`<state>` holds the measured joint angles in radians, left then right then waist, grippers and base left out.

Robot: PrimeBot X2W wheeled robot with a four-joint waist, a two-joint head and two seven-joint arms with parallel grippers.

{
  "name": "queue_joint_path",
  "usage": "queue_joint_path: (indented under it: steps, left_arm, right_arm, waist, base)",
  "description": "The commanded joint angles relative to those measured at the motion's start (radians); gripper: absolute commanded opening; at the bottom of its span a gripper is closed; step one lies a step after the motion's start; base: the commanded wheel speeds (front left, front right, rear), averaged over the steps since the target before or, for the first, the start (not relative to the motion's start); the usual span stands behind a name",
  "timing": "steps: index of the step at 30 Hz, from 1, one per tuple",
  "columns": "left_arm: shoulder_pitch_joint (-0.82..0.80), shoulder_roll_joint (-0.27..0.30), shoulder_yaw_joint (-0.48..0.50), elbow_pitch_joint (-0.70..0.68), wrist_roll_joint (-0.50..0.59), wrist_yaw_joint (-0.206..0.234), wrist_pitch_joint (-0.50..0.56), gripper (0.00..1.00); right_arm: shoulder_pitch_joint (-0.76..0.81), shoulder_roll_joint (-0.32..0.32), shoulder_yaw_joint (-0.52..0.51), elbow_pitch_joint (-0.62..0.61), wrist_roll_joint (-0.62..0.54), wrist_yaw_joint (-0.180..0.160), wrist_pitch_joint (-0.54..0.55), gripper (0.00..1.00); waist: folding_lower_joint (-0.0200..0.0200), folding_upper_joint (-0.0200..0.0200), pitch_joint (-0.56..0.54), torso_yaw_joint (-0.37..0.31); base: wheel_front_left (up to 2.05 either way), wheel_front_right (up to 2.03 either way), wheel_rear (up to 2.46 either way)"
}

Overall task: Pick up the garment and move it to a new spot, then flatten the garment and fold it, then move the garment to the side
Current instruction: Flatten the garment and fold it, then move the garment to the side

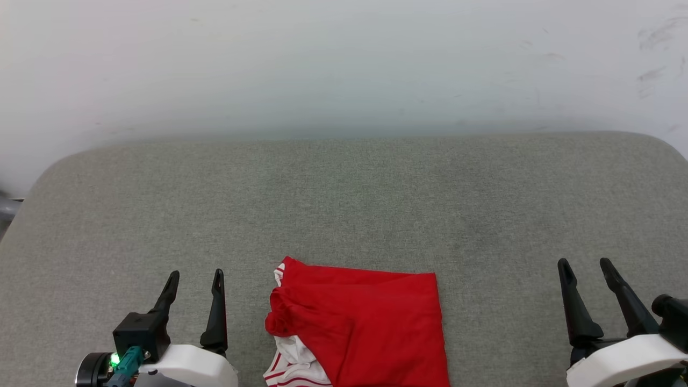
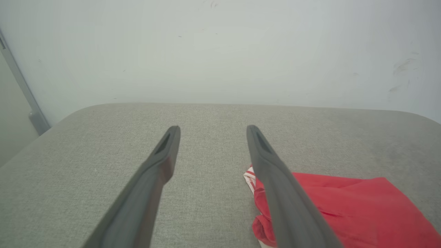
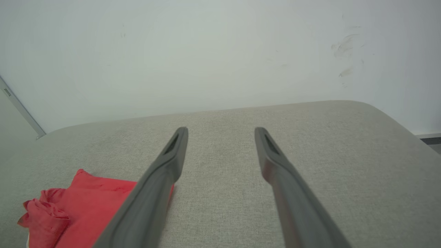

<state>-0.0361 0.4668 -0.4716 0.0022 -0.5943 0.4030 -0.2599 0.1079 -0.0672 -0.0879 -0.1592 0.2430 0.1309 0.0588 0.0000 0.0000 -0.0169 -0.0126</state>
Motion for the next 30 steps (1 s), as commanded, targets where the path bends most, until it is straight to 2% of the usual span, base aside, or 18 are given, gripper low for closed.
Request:
queue_joint_path:
  steps: [1,7,16,22,27,30]
  left_arm:
    - [0.006,0.000,0.006,-0.001,0.006,-0.005,-0.007,1.00]
    - [-0.009,-0.009,0.007,0.002,0.006,-0.016,-0.007,1.00]
    - [-0.046,-0.043,-0.011,0.010,0.035,-0.056,-0.007,1.00]
    - [-0.078,-0.057,-0.020,0.014,0.056,-0.078,-0.007,1.00]
    - [-0.101,-0.075,-0.019,0.021,0.071,-0.094,-0.007,1.00]
    - [-0.110,-0.085,-0.013,0.027,0.075,-0.103,-0.007,1.00]
  right_arm:
    - [0.016,0.007,-0.007,-0.004,0.012,0.000,0.009,1.00]
    - [0.022,0.009,-0.062,0.044,0.065,0.000,0.066,1.00]
    - [-0.040,-0.040,-0.150,0.270,0.217,0.000,0.276,1.00]
    - [-0.095,-0.031,-0.084,0.377,0.317,0.000,0.380,1.00]
    - [-0.147,-0.006,0.013,0.440,0.487,0.000,0.509,1.00]
    - [-0.171,0.000,0.051,0.477,0.530,-0.001,0.548,1.00]
  waist:
    - [0.0000,0.0000,-0.001,0.003]
    - [0.0000,0.0000,0.001,0.020]
    - [0.0000,0.0000,0.034,0.092]
    - [0.0000,0.0000,0.063,0.138]
    - [0.0000,0.0000,0.091,0.170]
    - [0.0000,0.0000,0.107,0.183]
  base:
    - [0.00,0.00,0.00]
    - [0.00,0.00,0.00]
    - [0.00,0.00,0.00]
    - [0.00,0.00,0.00]
    - [0.00,0.00,0.00]
    - [0.00,0.00,0.00]
